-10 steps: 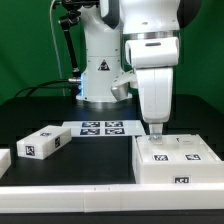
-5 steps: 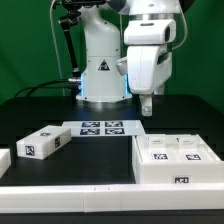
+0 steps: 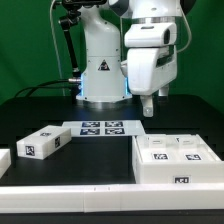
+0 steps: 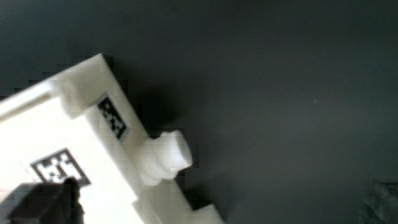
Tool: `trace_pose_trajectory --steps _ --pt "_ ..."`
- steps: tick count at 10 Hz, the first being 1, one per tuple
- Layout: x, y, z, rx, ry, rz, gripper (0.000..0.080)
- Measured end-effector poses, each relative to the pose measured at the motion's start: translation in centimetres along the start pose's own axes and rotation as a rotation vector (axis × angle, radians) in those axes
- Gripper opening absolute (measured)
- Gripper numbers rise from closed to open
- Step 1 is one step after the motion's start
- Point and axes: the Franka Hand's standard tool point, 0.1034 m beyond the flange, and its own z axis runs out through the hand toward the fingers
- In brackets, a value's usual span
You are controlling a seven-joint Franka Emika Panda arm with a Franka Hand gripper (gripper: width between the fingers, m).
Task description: Assemble cabinet
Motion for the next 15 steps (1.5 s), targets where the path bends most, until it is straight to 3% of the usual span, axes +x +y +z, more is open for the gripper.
trace_pose_trajectory --steps 3,5,6,11,15 --pt "-0.2 -0.4 0.3 0.012 -0.001 0.343 0.0796" --pt "0.7 -0.1 0.5 0.02 0.003 0.527 0.0796" --pt "1.1 0.2 0.5 0.013 0.024 0.547 0.0796" --pt "1.4 -0.2 0.7 0.046 0.029 0.861 0.0796" --pt "2.0 -0.9 3.0 0.072 -0.003 0.946 0.0796"
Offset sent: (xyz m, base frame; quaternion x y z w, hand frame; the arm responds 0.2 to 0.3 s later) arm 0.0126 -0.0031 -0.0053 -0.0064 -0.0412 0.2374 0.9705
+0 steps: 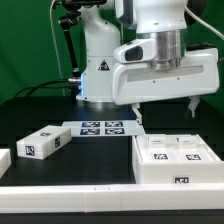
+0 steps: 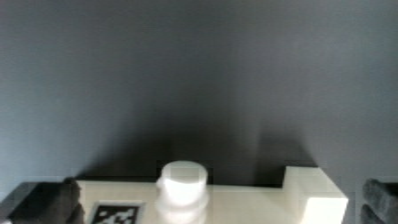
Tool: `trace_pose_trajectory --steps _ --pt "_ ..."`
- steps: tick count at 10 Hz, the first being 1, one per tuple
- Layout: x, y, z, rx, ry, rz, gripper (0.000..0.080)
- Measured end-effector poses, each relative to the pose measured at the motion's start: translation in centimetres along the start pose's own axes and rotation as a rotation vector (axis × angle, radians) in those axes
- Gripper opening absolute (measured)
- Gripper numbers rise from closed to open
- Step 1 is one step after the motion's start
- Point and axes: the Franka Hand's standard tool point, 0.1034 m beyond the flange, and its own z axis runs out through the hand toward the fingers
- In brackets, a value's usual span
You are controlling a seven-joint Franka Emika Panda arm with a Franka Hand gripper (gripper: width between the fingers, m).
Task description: Assemble cabinet
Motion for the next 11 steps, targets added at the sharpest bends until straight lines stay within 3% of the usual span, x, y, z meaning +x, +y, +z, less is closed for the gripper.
trace_pose_trajectory --steps 1,7,10,11 --pt "-0.2 -0.1 0.6 0.0 -0.004 -0.004 0.0796" --pt "-0.2 -0.2 0.7 0.001 -0.006 -0.007 0.0796" --pt "-1.0 -2.0 1.4 -0.017 -0.022 0.005 0.0796" --pt "-1.1 -2.0 1.6 -0.022 -0.019 0.002 0.0796"
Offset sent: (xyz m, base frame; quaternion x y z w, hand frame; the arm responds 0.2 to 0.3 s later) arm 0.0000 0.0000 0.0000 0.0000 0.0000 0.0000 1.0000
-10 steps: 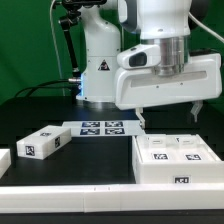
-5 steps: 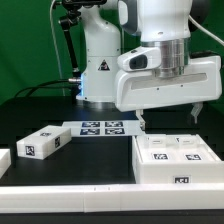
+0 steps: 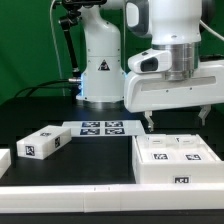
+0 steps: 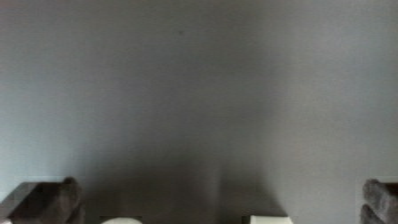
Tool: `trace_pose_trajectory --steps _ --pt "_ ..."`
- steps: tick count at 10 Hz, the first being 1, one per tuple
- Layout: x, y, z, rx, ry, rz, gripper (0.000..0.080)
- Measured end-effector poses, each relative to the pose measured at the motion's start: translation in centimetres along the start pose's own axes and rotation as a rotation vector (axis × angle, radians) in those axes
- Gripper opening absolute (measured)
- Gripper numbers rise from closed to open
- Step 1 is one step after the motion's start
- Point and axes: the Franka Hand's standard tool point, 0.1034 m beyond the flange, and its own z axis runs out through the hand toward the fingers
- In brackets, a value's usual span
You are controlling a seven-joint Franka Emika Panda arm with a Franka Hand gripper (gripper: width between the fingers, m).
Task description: Assemble cabinet
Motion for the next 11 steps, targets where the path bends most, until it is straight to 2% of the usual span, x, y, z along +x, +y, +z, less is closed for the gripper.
trace_pose_trajectory --steps 5,6,10,11 --pt "0.0 0.0 0.1 0.001 -0.002 -0.009 0.0796" --pt "-0.1 0.5 0.6 0.0 -0.009 -0.001 0.0796" --pt "1.7 3.5 1.9 -0.005 0.011 -0.041 0.0796" --pt "2.0 3.5 1.8 -0.002 0.016 -0.057 0.0796"
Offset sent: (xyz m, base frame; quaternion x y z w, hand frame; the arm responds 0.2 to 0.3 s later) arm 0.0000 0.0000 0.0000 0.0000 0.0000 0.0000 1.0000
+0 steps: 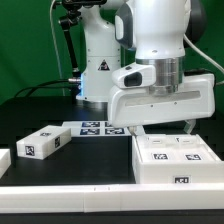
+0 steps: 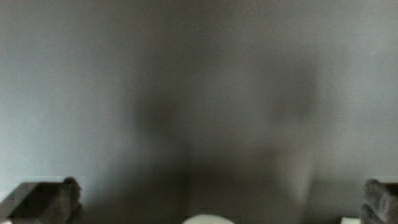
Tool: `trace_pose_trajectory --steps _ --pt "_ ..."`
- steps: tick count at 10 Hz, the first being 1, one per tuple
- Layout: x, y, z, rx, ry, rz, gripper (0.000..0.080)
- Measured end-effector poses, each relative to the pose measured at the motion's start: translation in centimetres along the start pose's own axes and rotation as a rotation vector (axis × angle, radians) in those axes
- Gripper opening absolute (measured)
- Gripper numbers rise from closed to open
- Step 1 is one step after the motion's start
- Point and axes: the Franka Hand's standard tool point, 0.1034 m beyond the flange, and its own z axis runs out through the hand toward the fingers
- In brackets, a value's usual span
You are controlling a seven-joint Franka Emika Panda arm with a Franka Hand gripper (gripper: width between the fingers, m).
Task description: Assemble cabinet
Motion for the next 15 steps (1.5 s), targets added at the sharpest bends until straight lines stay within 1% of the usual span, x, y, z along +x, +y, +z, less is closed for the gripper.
trace_pose_trajectory --steps 4,5,7,9,11,13,15 --pt "-0.1 0.1 0.1 0.001 -0.003 0.004 0.0796" --pt "-0.3 0.8 0.7 0.004 -0.014 0.06 0.0796" --pt "0.3 1.0 1.1 -0.001 -0.022 0.108 0.0796" --pt "0.8 2.6 1.5 -0.004 -0.02 0.079 0.0796" --pt "0.7 2.3 1.5 -0.003 -0.021 0.071 0.0796" --pt "0.7 2.3 1.5 -0.003 -0.021 0.07 0.0796" --pt "0.8 1.8 1.6 0.0 -0.032 0.119 0.0796"
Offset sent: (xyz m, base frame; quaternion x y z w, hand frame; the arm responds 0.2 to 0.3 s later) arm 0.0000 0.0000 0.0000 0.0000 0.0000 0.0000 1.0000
